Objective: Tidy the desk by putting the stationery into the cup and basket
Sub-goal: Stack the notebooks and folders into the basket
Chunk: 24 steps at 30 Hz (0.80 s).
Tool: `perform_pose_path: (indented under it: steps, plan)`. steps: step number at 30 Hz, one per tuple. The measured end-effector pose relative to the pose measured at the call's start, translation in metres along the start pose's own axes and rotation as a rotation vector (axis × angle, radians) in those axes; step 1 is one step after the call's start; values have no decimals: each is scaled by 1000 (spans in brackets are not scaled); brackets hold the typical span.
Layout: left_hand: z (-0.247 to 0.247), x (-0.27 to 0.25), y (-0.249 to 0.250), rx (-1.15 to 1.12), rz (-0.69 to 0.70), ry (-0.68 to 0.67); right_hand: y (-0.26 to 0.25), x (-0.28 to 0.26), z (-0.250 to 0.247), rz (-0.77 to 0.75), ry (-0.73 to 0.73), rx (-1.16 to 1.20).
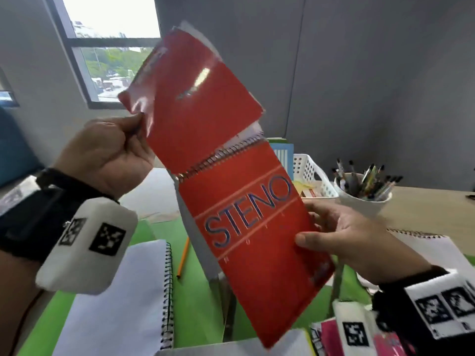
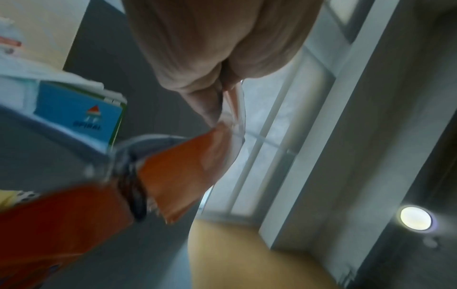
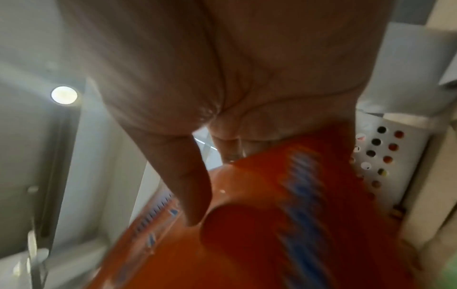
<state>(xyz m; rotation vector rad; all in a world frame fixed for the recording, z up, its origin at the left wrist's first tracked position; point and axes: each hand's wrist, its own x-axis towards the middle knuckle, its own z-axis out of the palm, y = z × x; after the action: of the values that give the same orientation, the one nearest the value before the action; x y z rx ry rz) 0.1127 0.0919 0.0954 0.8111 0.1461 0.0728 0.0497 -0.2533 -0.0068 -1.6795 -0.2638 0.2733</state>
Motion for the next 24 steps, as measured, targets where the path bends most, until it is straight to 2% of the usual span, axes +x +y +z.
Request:
perform_pose_path:
  steps: [2, 5, 7, 8, 10, 11, 13, 15, 18, 20, 22, 24]
  plan:
    - [11, -12, -13, 12, -60, -105, -9, -3, 9, -69, 41, -182]
    - [30, -39, -36, 134, -103, -223, -22, -9, 20, -232, 105, -217]
    - [36, -45, -47, 252, -74, -275, -27, -10, 27, -341, 139, -316]
    - [36, -44, -51, 307, -38, -274, -26, -9, 27, -395, 207, -349]
    - [34, -40, -51, 469, 13, -224, -26, -5, 29, -506, 397, -260]
    - [32, -39, -49, 673, 15, -242, -25, -2, 29, -560, 450, -162]
    - [25, -41, -49, 1091, -64, -411, -30, 2, 28, -608, 457, 87]
    - [20, -45, -54, 1228, -71, -513, -41, 9, 28, -635, 444, 182]
    - [22, -44, -68, 1313, 205, -702, -61, 30, 31, -653, 609, 42]
    - [28, -35, -72, 1244, 313, -854, -76, 47, 34, -658, 697, 16]
    - [38, -14, -70, 1123, 453, -845, -92, 67, 32, -633, 764, -54]
    - [51, 17, -62, 1145, 639, -714, -101, 85, 24, -544, 774, -96]
